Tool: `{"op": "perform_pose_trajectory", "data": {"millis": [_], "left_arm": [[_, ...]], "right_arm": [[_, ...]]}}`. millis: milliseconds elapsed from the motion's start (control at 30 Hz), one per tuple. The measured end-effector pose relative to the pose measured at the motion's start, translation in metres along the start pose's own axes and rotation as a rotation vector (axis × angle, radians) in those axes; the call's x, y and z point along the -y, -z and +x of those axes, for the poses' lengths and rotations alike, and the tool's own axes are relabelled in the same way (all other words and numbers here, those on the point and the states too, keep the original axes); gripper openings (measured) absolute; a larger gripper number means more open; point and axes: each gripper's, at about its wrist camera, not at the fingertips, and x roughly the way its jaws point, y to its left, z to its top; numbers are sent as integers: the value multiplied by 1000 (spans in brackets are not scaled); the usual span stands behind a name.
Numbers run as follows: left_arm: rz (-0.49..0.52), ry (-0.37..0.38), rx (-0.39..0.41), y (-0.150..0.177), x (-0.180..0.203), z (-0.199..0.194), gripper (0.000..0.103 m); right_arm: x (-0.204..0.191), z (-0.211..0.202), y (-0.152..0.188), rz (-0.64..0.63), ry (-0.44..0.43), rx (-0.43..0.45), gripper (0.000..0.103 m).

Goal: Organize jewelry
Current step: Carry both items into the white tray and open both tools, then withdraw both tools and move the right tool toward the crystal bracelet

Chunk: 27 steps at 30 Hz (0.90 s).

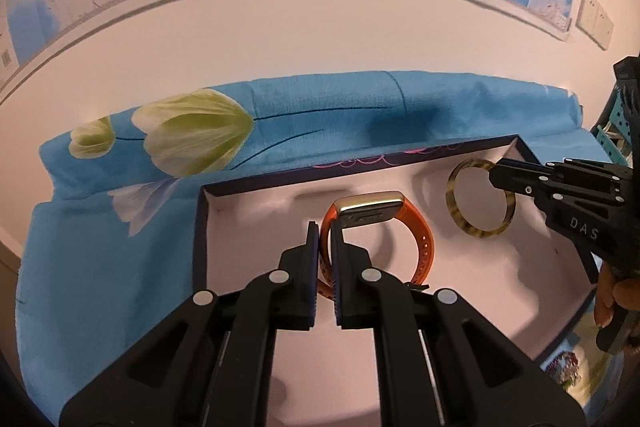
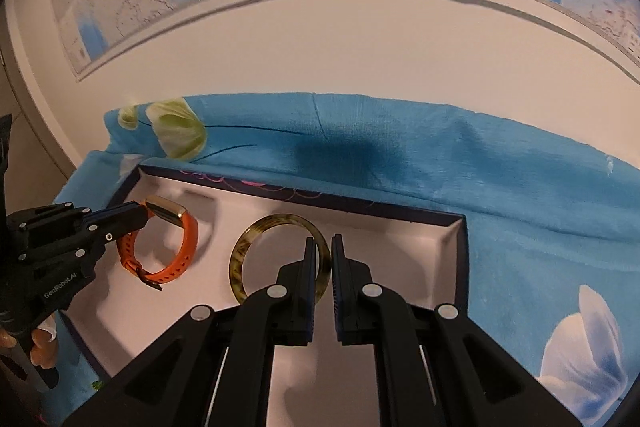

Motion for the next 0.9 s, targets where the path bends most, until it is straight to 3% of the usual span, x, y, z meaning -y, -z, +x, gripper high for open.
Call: {"op": "perform_pose_trajectory", "data": {"millis": [300,333,400,467,567,800,900], "left_arm": [[-37,-36,-93,-13,-1,29,6],[-40,-38,-109,-15,-1,32,7],[-56,-30,-134,-16,-3,35,11],[-68,-26,-137,-16,-5,34,19],[-60,-34,-77,-10,-6,18,39],[-1,-42,179,20,-6,-72,55],[18,-18,222,38,-5,-102,56]], "right_arm": [[-3,13,-7,0,46,-36,8],[-3,12,-7,-2,50,-33,10],[-3,8,-6,2,62,-16,23],[-3,0,-4,0,56,9,25],[-3,-17,2,-3,41,50,31],[-12,-86,41,-59,-64,163,41],[-16,-110,66,-106,-96,172,42]]}}
